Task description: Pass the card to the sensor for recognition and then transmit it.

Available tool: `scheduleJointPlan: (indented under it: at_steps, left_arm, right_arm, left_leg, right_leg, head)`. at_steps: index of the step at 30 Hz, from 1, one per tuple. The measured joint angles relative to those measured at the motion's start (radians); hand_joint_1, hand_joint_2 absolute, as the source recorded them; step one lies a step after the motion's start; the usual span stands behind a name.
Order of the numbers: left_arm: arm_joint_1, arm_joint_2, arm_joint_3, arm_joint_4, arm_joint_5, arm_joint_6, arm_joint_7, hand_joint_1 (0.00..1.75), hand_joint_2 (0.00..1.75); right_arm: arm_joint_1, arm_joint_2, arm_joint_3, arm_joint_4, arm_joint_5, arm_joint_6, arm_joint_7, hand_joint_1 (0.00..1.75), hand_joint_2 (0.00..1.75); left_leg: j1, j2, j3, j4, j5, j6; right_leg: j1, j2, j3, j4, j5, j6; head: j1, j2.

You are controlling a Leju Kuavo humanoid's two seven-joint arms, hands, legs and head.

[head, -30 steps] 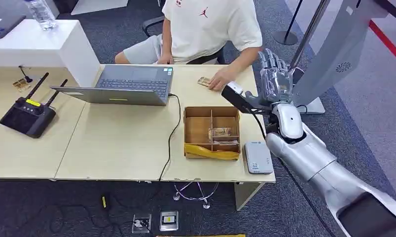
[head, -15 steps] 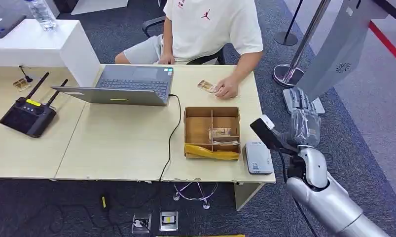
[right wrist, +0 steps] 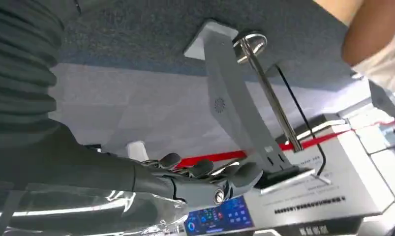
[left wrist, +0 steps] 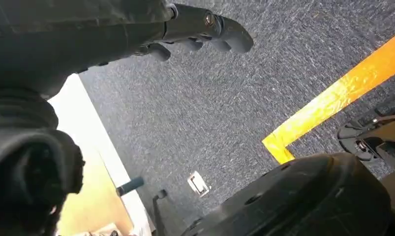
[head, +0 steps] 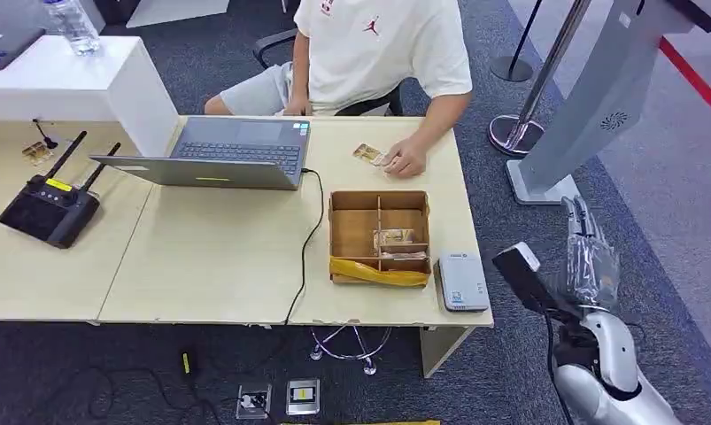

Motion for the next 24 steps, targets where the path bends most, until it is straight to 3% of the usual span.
scheduleJointPlan:
  at_steps: [4,7,24]
  left_arm:
    - [-0.008,0.000,0.000,0.000,-0.011,0.000,0.008,0.00,0.00]
    - [-0.014,0.000,0.000,0.000,-0.020,0.000,0.016,0.00,0.00]
    - [-0.049,0.000,-0.001,0.000,-0.066,0.000,0.043,0.00,0.00]
  right_arm:
    - [0.034,0.001,0.001,-0.020,0.015,0.123,0.000,0.00,1.75]
    - [0.040,0.004,0.007,-0.025,0.033,0.174,0.001,0.00,1.75]
    - [-0.046,0.092,0.134,0.011,0.067,0.267,-0.056,0.00,1.75]
  left_leg:
    - [0.000,0.000,0.000,0.000,0.000,0.000]
    - [0.000,0.000,0.000,0.000,0.000,0.000]
    - [0.000,0.000,-0.001,0.000,0.000,0.000]
  right_leg:
    - [0.000,0.000,0.000,0.000,0.000,0.000]
    - [0.000,0.000,0.000,0.000,0.000,0.000]
    - [0.000,0.000,0.000,0.000,0.000,0.000]
  head:
    - [0.000,0.000]
    - [0.000,0.000]
    - [0.000,0.000]
